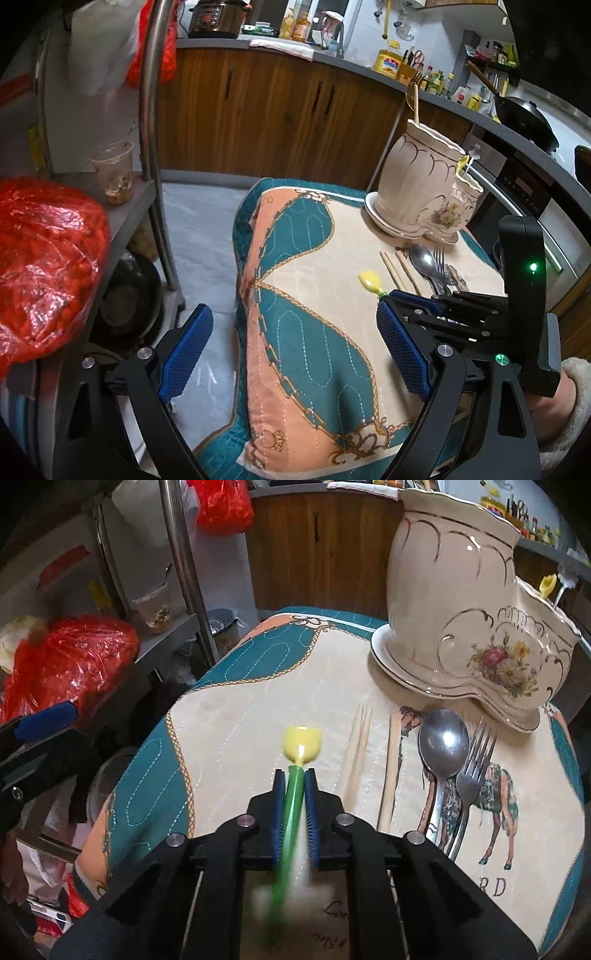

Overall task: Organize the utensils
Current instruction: 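Grasp the green-handled yellow tulip spoon with the right tool, then lower the left tool over the wooden chopsticks and grasp one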

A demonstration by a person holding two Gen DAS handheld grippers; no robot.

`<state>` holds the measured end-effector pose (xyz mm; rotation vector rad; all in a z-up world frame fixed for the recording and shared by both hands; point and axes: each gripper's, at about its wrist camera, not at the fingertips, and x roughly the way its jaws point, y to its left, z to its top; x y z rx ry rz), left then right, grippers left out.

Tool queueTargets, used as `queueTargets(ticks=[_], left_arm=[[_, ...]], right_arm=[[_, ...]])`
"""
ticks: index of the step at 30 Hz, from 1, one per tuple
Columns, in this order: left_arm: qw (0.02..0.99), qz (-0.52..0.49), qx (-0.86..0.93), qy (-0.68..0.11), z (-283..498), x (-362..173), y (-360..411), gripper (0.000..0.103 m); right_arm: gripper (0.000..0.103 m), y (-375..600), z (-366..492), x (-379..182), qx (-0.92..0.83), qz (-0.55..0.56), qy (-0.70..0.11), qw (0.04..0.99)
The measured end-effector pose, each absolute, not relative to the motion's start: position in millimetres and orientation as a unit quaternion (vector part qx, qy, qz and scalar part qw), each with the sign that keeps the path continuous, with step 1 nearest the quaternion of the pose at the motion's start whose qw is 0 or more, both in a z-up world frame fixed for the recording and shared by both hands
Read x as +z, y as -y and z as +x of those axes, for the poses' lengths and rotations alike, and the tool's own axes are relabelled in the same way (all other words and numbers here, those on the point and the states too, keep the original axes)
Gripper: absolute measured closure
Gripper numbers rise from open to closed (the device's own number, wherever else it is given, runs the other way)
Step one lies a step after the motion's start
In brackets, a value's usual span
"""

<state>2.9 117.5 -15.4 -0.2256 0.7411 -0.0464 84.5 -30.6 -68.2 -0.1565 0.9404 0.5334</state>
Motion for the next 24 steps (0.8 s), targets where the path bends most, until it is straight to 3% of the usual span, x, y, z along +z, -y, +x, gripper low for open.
queueTargets(ticks=[14,16,18,22,24], left_arm=[[0.913,-0.077,-0.071,-0.395,33,-23,-57,0.016],[0.909,-0.066,-0.079,-0.404,42,-27,-42,0.026],[0.903,-0.056,-0.087,-0.416,50,-31,-29,0.045],[0.892,-0.052,-0.099,-0.439,66,-42,-6,0.056],[0.889,-0.044,-0.089,-0.448,70,-48,0,0.067]], right_arm=[[0.093,128,70,-7,0.247,0.037,-0.391,0.886],[0.093,143,70,-2,0.240,0.044,-0.385,0.890],[0.093,154,69,1,0.236,0.049,-0.381,0.893],[0.093,165,68,-2,0.234,0.055,-0.379,0.894],[0.093,171,68,-4,0.235,0.060,-0.379,0.893]])
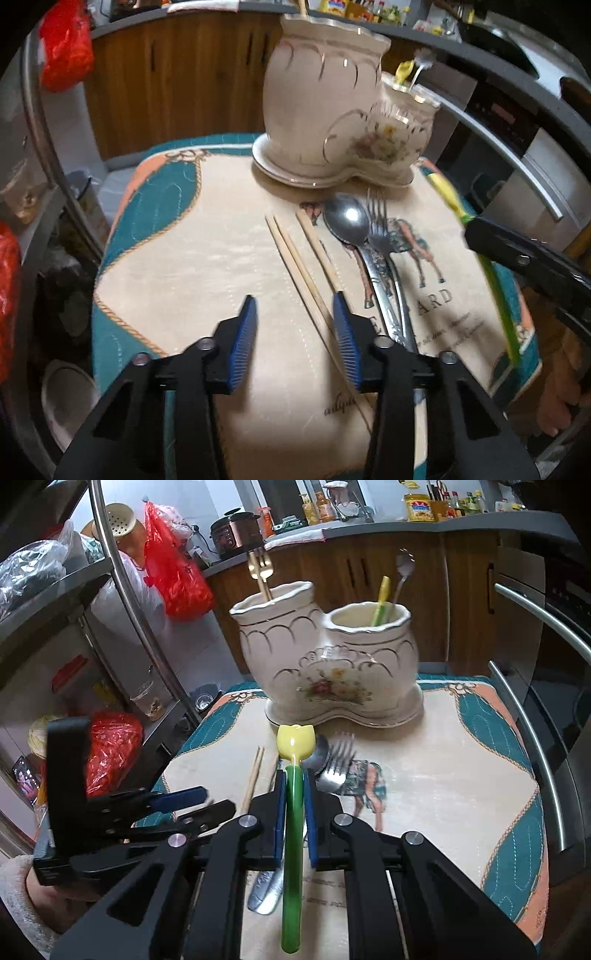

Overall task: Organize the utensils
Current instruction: 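Lower the left tool over the wooden chopsticks and grasp one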

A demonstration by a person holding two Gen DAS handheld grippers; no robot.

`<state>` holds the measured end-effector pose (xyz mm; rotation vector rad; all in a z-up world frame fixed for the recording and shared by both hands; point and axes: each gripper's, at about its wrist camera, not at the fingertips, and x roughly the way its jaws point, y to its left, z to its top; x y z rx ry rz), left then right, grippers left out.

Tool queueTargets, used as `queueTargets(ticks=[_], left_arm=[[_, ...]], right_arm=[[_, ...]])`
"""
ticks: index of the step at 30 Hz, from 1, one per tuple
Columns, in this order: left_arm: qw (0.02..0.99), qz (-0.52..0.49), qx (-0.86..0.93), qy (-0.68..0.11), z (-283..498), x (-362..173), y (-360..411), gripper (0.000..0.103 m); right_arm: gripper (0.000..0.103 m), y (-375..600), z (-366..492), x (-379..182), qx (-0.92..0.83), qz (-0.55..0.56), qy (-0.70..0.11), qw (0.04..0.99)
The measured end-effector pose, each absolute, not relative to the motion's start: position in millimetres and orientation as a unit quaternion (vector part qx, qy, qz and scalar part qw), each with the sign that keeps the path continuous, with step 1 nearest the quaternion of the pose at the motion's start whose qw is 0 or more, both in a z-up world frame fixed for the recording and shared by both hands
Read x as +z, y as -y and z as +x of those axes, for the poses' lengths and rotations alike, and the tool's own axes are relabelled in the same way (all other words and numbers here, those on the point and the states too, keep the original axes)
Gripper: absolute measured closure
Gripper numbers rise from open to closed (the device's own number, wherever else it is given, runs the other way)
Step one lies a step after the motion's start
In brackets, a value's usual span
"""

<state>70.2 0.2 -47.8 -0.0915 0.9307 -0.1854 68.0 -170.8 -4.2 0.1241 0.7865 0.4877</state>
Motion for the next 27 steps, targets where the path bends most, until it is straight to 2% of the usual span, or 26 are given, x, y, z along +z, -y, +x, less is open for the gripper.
queueTargets(ticks=[3,16,23,27], left_arm=[[0.888,-0.041,-0.073,-0.452,72,-52,1,0.073],[0.885,0.005,-0.041,-0.463,105,-52,26,0.073],[0.883,-0.045,-0.056,-0.464,84,-44,13,0.073],[0.881,-0.034,-0.046,-0.470,77,-47,11,0.073]], right_arm=[[0.093,181,67,-7,0.233,0.066,-0.375,0.895],[0.093,210,69,-16,0.235,0.097,-0.377,0.891],[0.093,225,71,-15,0.230,0.104,-0.371,0.894],[0.093,227,72,-18,0.234,0.108,-0.372,0.892]])
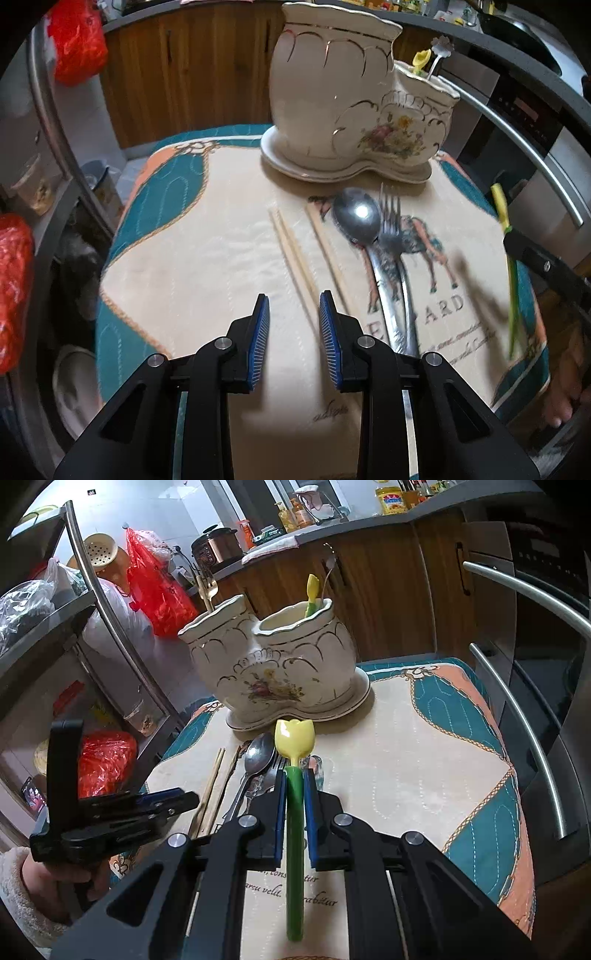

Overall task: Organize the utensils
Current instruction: 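Lower the left tool over the wooden chopsticks and grasp one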

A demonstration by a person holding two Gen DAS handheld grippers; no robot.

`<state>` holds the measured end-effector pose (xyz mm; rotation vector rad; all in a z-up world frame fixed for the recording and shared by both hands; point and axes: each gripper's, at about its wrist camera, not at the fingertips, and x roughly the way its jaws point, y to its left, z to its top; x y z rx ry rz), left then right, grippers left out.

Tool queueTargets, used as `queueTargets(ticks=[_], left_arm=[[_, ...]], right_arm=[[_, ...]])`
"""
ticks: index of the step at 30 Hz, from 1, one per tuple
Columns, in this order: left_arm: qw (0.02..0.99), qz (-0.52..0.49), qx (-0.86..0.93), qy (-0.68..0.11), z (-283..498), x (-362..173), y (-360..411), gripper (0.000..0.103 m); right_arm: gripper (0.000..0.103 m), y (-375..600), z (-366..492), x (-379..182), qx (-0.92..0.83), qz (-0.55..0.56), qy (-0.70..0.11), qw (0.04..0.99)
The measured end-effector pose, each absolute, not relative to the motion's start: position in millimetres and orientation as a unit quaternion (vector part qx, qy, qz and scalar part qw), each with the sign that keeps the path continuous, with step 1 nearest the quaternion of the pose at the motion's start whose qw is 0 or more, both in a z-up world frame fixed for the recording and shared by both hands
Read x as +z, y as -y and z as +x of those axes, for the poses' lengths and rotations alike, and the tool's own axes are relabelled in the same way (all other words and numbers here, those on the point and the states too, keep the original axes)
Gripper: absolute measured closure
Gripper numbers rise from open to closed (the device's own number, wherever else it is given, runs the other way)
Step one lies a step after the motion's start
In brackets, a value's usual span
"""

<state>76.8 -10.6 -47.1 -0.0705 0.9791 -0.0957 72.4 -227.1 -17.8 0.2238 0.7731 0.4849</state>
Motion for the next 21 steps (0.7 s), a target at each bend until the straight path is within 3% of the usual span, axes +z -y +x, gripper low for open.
queueTargets(ticks=[21], left_arm=[[0.876,-0.022,-0.043,-0.479,75.2,-49.3,8.7,0.073]], right_arm=[[0.093,228.3,71.8,-16.7,0.241,0.107,-0.367,0.892]])
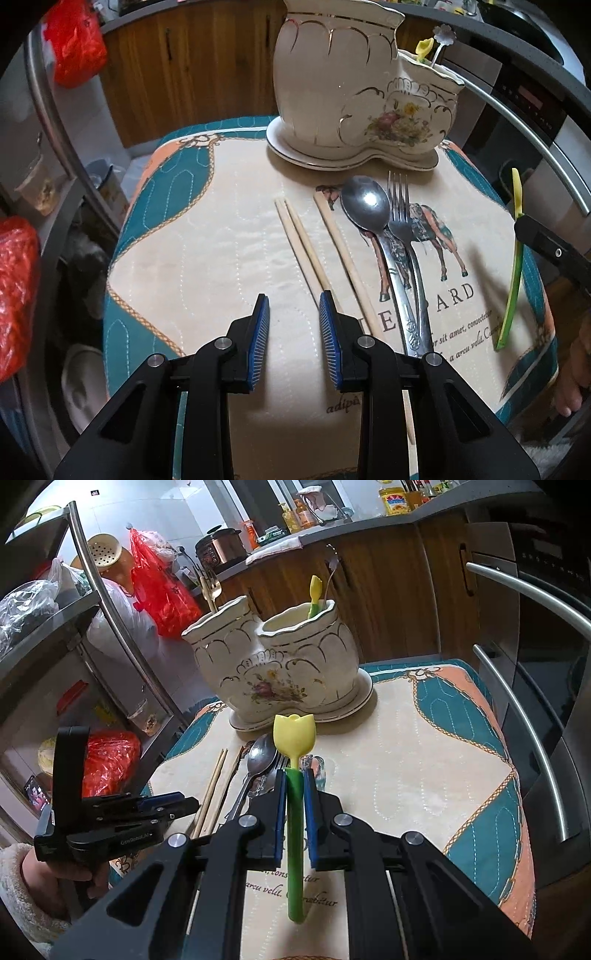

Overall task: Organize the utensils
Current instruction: 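Lower the left tool over the wooden chopsticks and grasp one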

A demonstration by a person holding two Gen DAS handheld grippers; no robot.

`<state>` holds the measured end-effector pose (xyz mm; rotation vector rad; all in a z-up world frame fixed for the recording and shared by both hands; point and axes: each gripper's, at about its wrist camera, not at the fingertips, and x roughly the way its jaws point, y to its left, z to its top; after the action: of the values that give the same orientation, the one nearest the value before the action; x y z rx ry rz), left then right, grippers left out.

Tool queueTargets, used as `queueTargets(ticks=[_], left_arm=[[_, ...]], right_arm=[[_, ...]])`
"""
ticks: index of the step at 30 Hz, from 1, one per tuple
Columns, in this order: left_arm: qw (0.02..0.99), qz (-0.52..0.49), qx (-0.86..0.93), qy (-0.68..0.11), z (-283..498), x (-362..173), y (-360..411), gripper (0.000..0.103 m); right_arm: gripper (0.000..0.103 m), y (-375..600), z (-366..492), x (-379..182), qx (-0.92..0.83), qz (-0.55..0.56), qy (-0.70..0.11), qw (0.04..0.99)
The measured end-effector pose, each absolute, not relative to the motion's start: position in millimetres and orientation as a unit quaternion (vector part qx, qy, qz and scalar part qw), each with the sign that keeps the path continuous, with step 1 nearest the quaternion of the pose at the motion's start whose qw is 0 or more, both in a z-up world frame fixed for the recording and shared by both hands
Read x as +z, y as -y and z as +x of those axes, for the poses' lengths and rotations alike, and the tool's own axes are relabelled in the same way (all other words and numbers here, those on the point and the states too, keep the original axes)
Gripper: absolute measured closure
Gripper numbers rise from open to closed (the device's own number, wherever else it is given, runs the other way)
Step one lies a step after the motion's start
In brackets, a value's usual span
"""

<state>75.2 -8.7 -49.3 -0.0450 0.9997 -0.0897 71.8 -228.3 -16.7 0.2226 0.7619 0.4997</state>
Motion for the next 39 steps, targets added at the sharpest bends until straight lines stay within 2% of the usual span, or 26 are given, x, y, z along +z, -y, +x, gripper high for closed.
queueTargets(ticks=[16,29,33,37,39], left_arm=[[0.879,-0.047,-0.063,-0.471,75,-45,12,0.073],[0.876,-0.012,-0.037,-0.481,81,-52,11,0.073],[0.879,0.027,-0.030,-0.475,86,-54,23,0.074],[0.876,0.038,-0.046,-0.480,79,-53,24,0.083],[0.875,0.039,-0.049,-0.480,76,-53,19,0.094]], right_arm=[[0.093,230,71,-17,0.239,0.109,-0.368,0.892],[0.093,231,70,-19,0.238,0.112,-0.370,0.891],[0.093,230,70,-21,0.240,0.110,-0.373,0.890],[0.093,231,70,-21,0.241,0.108,-0.374,0.889],[0.093,232,70,-21,0.241,0.110,-0.374,0.889]])
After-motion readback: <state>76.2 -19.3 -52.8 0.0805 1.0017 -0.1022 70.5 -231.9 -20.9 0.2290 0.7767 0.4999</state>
